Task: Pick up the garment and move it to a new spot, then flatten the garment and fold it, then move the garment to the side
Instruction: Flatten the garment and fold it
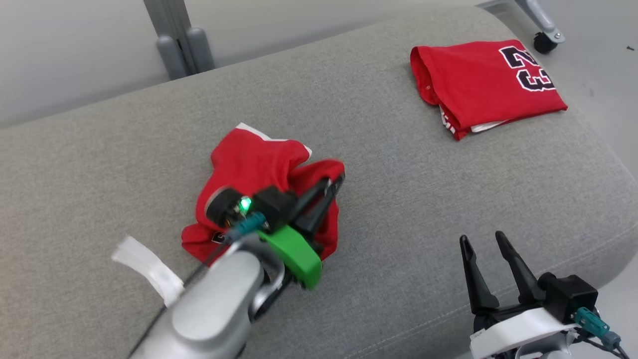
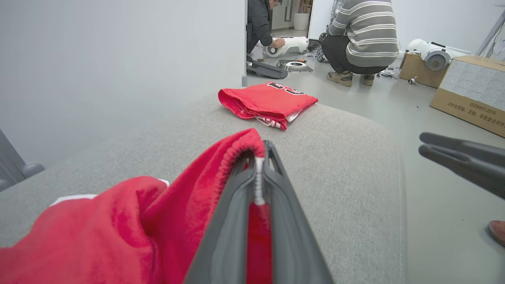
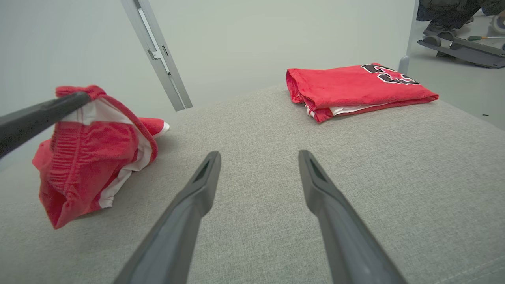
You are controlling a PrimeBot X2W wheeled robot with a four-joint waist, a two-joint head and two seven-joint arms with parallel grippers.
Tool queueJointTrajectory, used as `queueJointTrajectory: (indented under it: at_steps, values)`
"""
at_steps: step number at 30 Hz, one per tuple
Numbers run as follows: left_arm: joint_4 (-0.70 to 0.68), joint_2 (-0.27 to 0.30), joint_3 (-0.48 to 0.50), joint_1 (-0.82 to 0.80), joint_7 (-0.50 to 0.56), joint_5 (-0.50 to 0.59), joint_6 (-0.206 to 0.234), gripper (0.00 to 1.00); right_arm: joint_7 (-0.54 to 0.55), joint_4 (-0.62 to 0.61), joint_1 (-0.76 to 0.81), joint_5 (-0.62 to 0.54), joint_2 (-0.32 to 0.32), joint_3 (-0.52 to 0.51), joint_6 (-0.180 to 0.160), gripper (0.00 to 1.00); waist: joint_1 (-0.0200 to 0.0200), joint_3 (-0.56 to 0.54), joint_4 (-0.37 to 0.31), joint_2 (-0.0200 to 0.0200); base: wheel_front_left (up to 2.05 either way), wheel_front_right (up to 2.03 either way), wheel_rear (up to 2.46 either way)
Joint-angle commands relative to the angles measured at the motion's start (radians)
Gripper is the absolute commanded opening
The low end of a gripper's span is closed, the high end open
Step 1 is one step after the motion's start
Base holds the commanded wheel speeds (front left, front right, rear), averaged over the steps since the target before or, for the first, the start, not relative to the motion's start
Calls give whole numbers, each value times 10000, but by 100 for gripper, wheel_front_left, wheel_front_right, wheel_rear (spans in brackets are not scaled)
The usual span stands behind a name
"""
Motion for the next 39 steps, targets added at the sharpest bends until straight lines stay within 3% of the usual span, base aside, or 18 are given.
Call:
queueJointTrajectory:
  at_steps: [1, 6, 9, 15, 20, 27, 39]
  values:
    - [-378, 264, -15, -593, 153, -585, -16, 0, 0, 63, 182, 26, 19, 35, 1, 100, -1, -540, 216, 0, 0, 0, 0]
    - [-1908, 994, 122, -1976, 893, -2598, -18, 0, 0, 90, 326, 46, 41, 7, 1, 100, -1, -890, 522, 0, 0, 0, 0]
    - [-2612, 1462, 488, -1979, 1530, -3836, -7, 0, 0, 64, 415, 70, 60, -67, 1, 100, -1, -1041, 774, 0, 0, 0, 0]
    - [-3684, 2676, 797, 301, 2432, -5398, 273, 0, 0, 80, 645, 327, -49, 100, 1, 100, -1, -1118, 1444, 0, 0, 0, 0]
    - [-4019, 3433, 1053, 2762, 1658, -5769, 948, 0, 0, 302, 733, 1026, -425, 335, 1, 100, -1, -1021, 2189, 0, 0, 0, 0]
    - [-3685, 3474, 1228, 4035, 736, -5865, 1143, 0, 0, 1309, 228, 1595, -1072, 972, 1, 100, -1, -784, 3098, 0, 0, 0, 0]
    - [-2968, 3053, 1140, 3438, 392, -5607, 834, 0, 0, 4044, -1785, 3795, -1423, 2566, 1, 100, -1, -171, 3813, 0, 0, 0, 0]
